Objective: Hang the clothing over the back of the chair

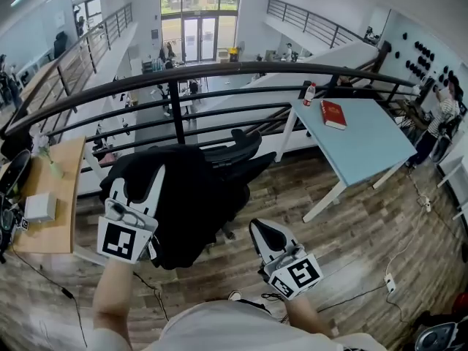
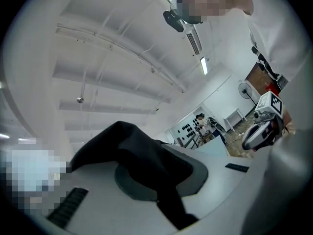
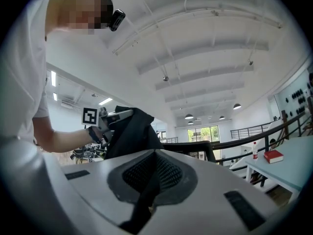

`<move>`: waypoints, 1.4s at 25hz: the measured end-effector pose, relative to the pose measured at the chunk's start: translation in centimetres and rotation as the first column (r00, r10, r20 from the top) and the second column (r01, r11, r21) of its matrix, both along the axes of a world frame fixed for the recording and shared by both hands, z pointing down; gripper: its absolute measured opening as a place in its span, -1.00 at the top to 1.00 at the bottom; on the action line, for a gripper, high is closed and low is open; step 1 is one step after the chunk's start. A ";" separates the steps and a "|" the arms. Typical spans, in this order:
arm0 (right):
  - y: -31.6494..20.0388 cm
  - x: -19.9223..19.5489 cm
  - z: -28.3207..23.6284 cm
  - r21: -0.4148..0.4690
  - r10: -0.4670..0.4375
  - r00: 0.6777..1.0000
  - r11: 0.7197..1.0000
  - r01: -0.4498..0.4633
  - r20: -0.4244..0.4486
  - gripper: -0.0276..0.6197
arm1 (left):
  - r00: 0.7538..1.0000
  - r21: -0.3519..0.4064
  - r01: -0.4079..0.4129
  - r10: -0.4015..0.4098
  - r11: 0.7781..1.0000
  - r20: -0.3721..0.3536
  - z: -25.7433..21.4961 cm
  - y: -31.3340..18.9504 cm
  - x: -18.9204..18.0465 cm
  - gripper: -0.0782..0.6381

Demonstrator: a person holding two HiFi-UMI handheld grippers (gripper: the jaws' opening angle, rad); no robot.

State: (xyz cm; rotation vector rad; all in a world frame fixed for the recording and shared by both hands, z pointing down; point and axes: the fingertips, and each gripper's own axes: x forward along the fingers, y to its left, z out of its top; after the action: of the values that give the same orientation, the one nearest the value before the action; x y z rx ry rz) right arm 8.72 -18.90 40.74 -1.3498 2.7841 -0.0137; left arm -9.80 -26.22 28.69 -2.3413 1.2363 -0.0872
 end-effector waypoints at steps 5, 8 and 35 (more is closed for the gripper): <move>0.1 0.3 -0.1 0.001 0.008 1.000 1.000 -0.008 -0.002 0.86 | 1.000 0.065 -0.019 0.018 0.998 0.005 -3.4 -3.7 2.3 0.66; 0.2 0.9 0.0 0.000 0.030 1.000 1.000 -0.030 -0.004 0.86 | 0.999 0.122 -0.035 0.032 0.992 0.032 -5.1 -5.6 3.5 0.66; 1.1 5.8 2.0 -0.058 0.210 0.977 0.976 -0.211 -0.023 0.86 | 0.977 -0.064 0.100 -0.086 0.993 0.198 -4.8 -27.5 11.9 0.66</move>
State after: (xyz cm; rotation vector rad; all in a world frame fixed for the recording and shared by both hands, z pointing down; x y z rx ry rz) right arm 14.53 -17.84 42.79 -1.6596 2.6583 -0.0784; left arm 2.14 -53.75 23.93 -2.2730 1.2636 -0.3905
